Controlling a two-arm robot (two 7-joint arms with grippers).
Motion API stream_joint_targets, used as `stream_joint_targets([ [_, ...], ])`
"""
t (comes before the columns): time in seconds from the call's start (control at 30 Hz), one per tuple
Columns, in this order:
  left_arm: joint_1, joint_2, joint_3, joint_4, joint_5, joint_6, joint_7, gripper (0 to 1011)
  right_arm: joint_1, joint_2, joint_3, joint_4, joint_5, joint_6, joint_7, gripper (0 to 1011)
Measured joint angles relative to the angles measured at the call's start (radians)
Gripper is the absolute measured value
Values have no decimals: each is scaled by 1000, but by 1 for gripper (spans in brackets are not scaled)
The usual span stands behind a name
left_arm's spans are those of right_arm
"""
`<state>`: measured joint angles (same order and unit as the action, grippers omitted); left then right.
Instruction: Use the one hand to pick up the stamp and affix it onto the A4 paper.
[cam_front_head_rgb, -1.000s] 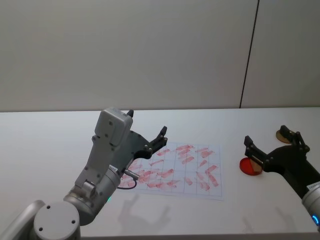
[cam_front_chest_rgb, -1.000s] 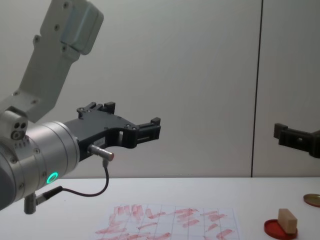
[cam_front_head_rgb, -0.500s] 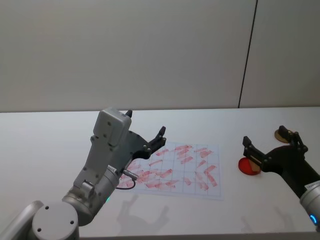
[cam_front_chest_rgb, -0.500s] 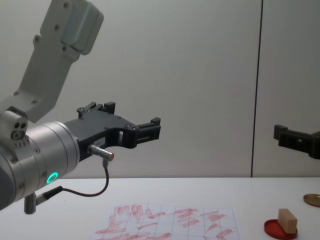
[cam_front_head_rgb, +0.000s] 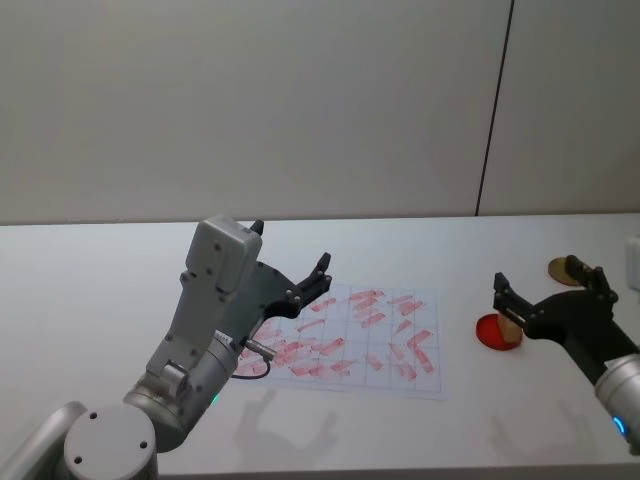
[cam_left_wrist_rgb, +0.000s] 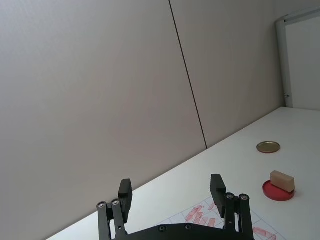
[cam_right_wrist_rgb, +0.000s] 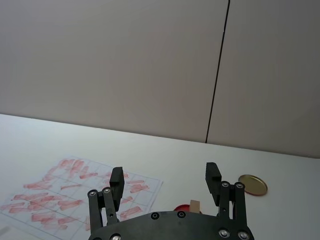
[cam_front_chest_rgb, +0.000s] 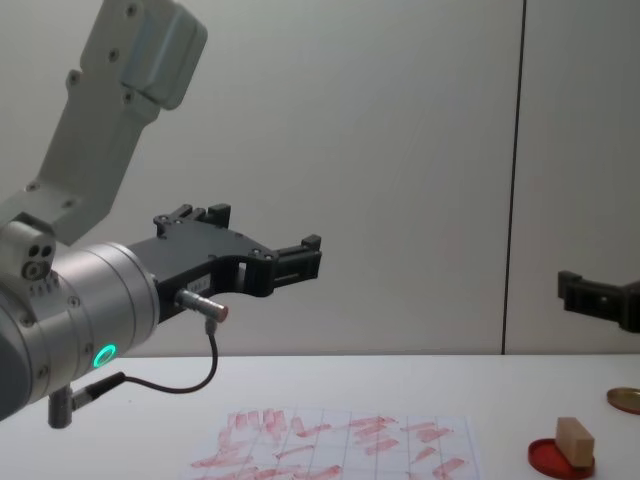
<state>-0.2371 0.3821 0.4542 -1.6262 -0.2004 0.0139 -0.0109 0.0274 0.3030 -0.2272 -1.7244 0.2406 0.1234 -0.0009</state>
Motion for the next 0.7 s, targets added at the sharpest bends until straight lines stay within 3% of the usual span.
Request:
stream_joint_targets([
  [0.7, 0, 0, 0, 0, 0, 0, 0, 993, 159, -70, 20, 239, 1, 78, -35, 1001],
])
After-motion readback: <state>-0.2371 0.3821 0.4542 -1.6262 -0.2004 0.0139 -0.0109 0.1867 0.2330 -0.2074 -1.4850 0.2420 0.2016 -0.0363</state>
